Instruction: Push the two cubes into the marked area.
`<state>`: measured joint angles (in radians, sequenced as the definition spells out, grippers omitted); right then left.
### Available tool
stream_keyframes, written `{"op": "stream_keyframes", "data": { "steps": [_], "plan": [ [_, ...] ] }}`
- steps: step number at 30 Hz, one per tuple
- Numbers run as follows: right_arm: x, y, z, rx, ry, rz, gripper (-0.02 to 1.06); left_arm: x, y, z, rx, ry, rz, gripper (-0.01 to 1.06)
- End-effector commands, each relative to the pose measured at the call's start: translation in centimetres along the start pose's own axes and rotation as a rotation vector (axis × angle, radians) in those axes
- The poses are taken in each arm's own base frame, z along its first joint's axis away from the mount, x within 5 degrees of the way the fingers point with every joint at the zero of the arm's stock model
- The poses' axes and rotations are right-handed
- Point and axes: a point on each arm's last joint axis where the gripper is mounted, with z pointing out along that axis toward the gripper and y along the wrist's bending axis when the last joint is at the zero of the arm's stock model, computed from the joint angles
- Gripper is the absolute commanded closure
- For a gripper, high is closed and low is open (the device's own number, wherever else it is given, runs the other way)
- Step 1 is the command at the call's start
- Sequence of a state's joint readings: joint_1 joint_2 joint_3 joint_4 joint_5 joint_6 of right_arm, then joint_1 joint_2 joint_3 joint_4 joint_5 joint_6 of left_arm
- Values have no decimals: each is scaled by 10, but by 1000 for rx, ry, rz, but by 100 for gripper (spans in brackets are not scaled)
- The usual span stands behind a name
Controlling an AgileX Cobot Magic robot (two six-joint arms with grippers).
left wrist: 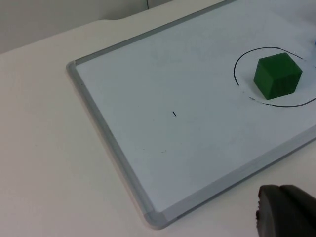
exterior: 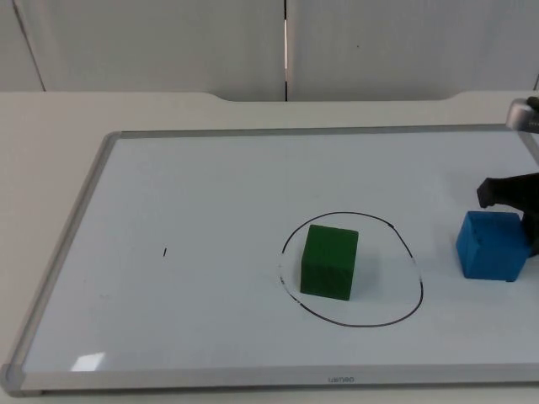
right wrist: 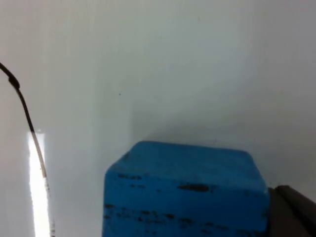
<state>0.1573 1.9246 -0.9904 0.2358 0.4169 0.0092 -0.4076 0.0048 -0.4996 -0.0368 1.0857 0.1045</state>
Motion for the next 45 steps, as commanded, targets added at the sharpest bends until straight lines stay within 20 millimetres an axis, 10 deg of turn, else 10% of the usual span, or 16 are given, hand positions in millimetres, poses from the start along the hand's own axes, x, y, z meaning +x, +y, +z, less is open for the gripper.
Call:
{"op": "stream_keyframes", "data": {
  "steps": [1, 45],
  "plan": [
    [0, 2, 1, -6, -4, 3, 105, 1, 0, 1, -7, -7, -7, 105],
    [11, 62, 4, -94, -64, -64, 105, 1, 0, 1, -7, -7, -7, 105]
  ]
}}
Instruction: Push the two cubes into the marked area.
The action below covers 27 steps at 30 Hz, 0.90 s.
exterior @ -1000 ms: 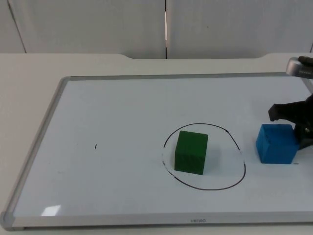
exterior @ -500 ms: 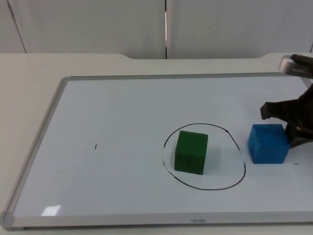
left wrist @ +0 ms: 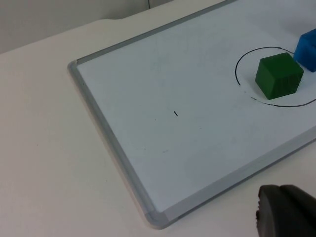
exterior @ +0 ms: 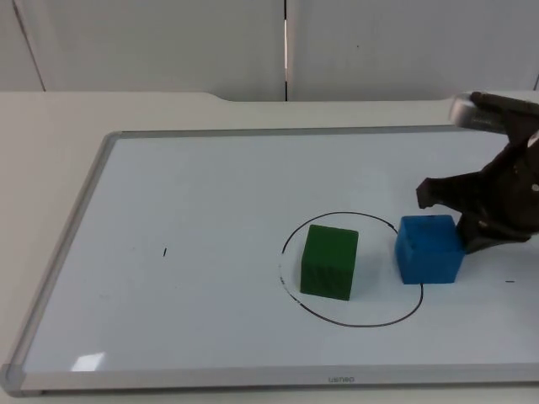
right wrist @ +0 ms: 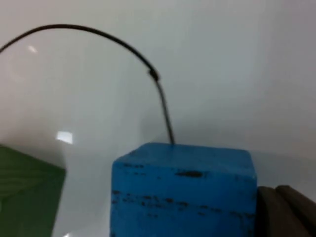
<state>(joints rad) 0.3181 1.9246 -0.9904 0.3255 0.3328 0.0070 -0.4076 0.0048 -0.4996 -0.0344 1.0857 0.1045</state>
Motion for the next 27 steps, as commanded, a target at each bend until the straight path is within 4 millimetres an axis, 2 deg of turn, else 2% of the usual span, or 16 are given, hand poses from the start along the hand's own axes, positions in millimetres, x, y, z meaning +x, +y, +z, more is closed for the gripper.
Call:
{"op": "stream_keyframes", "data": {
  "steps": [1, 17, 27],
  "plan": [
    [0, 6, 2, -9, -11, 4, 105, 1, 0, 1, -5, -8, -8, 105],
    [1, 6, 2, -17, -5, 28, 105, 1, 0, 1, -7, -7, -7, 105],
    [8, 27, 3, -43, -7, -15, 105, 1, 0, 1, -8, -7, -6, 105]
  ]
}}
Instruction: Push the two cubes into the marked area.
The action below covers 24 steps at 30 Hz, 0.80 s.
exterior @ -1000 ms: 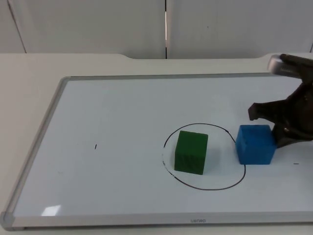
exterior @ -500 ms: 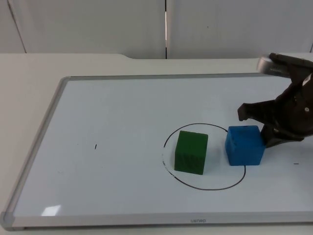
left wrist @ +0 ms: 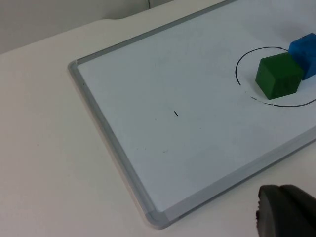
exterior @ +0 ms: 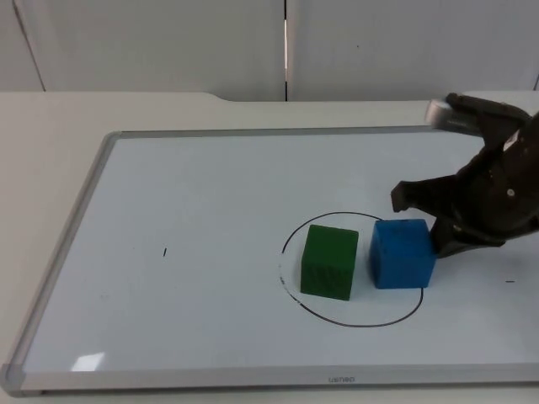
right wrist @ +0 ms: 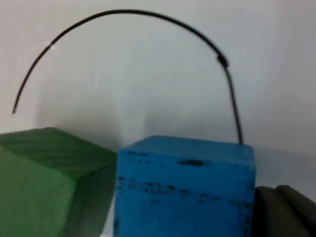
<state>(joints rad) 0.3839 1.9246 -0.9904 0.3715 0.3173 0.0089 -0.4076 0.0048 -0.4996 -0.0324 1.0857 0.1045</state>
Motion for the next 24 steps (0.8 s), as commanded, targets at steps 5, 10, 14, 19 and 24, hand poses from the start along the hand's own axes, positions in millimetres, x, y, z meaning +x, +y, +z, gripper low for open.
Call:
{"op": "stream_keyframes", "data": {
  "steps": [5, 10, 14, 19, 24],
  "plan": [
    [4, 15, 3, -20, -15, -28, 105, 1, 0, 1, -8, -7, -6, 105],
    [4, 16, 3, -26, -15, -8, 105, 1, 0, 1, -8, -7, -8, 105],
    [4, 16, 3, -26, -15, -8, 105, 1, 0, 1, -8, -7, -8, 105],
    [4, 15, 3, -19, -15, -29, 105, 1, 0, 1, -8, -7, -8, 105],
    [2, 15, -4, -6, -23, -92, 105, 1, 0, 1, -8, -7, -8, 105]
  ]
}}
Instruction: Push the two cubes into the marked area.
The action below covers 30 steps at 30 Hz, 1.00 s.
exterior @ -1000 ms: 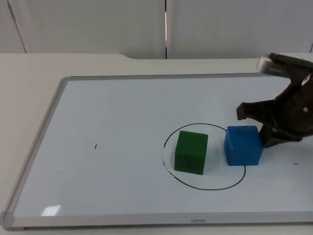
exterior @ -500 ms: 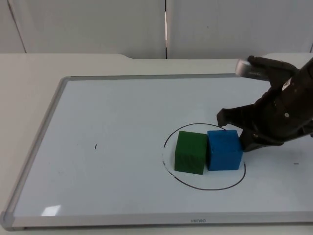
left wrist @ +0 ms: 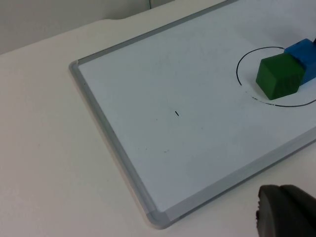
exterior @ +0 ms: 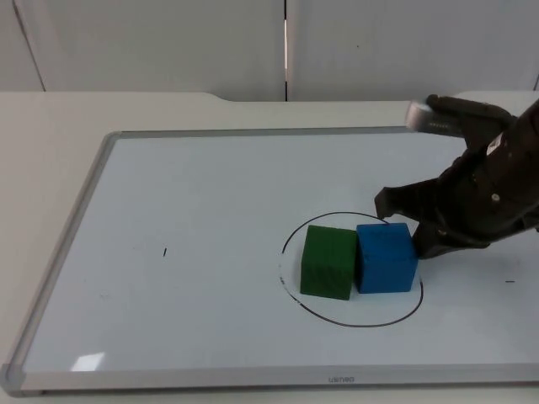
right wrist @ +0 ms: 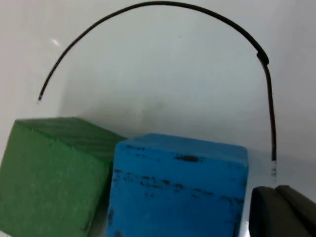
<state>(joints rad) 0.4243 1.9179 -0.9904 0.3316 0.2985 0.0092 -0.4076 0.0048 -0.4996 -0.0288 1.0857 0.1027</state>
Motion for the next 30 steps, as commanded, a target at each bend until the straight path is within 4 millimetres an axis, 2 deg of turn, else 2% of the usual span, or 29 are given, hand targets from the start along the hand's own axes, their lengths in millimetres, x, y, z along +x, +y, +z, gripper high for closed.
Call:
{"op": "stream_keyframes", "data": {
  "steps": [1, 3, 4, 6, 8, 9, 11, 12, 14, 15, 20, 21, 24, 27, 28, 30],
  "plan": [
    [-3, 2, -9, 4, -16, -44, 105, 1, 0, 1, -5, -7, -8, 105],
    [-9, 1, -26, 1, -53, -63, 105, 1, 0, 1, -5, -7, -8, 105],
    [-9, 1, -26, 1, -53, -63, 105, 1, 0, 1, -5, -7, -8, 105],
    [-17, 1, -50, -3, -113, -81, 105, 1, 0, 1, -5, -7, -8, 105],
    [-23, 5, -83, -9, -198, -132, 105, 1, 0, 1, -5, -7, -8, 105],
    [-23, 5, -83, -9, -198, -132, 105, 1, 0, 1, -5, -7, -8, 105],
    [-27, 10, -126, -15, -313, -185, 105, 1, 0, 1, -5, -7, -8, 105],
    [-27, 11, -135, -19, -334, -190, 105, 1, 0, 1, -5, -7, -8, 105],
    [-24, 15, -179, -40, -441, -215, 105, 1, 0, 1, -5, -7, -8, 105],
    [-24, 15, -179, -40, -441, -215, 105, 1, 0, 1, -5, -7, -8, 105],
    [-4, 18, -257, -64, -636, -292, 105, 1, 0, 1, -7, -7, -7, 105],
    [-4, 18, -257, -64, -636, -292, 105, 1, 0, 1, -7, -7, -7, 105],
    [12, 15, -289, -44, -704, -351, 105, 1, 0, 1, -7, -7, -7, 105],
    [29, 11, -313, -22, -736, -396, 105, 1, 0, 1, -7, -7, -7, 105],
    [29, 11, -313, -22, -736, -396, 105, 1, 0, 1, -7, -7, -7, 105],
    [41, 8, -323, -14, -755, -416, 105, 1, 0, 1, -7, -7, -7, 105]
  ]
}}
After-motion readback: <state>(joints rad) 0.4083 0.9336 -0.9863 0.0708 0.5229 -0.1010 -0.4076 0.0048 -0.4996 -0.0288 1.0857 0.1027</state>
